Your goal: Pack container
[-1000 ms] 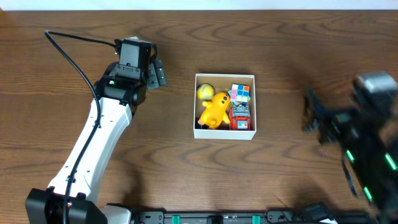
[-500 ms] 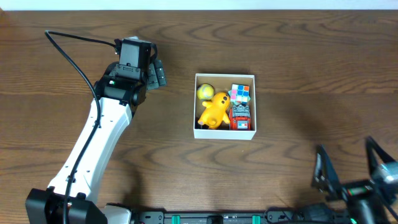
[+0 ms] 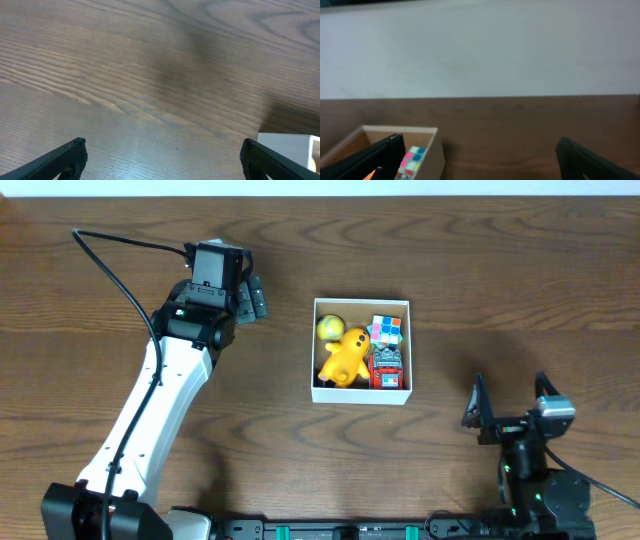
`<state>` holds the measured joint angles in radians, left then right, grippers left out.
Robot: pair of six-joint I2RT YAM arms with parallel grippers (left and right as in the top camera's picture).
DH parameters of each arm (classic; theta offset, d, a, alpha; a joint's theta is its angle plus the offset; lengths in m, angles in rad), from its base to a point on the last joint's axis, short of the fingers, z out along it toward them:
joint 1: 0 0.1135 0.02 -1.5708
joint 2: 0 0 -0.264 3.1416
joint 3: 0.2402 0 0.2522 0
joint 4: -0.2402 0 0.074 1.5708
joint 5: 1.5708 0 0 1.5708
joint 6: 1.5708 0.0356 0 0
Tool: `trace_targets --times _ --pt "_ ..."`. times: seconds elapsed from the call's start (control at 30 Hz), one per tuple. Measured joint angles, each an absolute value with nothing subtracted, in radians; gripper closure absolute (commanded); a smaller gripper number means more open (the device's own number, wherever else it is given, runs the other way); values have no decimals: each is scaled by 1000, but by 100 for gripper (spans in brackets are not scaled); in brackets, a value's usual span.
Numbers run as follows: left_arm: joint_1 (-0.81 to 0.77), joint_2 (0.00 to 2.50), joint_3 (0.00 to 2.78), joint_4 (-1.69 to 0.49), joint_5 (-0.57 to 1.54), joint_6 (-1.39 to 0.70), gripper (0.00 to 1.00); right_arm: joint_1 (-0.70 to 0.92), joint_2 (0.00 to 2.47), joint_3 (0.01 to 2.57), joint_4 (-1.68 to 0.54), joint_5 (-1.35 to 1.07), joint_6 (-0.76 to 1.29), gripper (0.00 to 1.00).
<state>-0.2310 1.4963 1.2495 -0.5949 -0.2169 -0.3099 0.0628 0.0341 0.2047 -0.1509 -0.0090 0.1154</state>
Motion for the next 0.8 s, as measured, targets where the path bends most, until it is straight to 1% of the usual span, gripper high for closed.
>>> trace_targets --times 0.13,0.3,0.8 --pt "-231 1496 1250 -595 -217 -310 2 53 30 133 -90 -10 117 1" --pt "-231 1496 1250 -595 -217 -310 2 33 17 67 -84 -10 118 1" --pt "-231 1496 1250 -595 -217 -310 2 27 16 11 -74 -10 45 1"
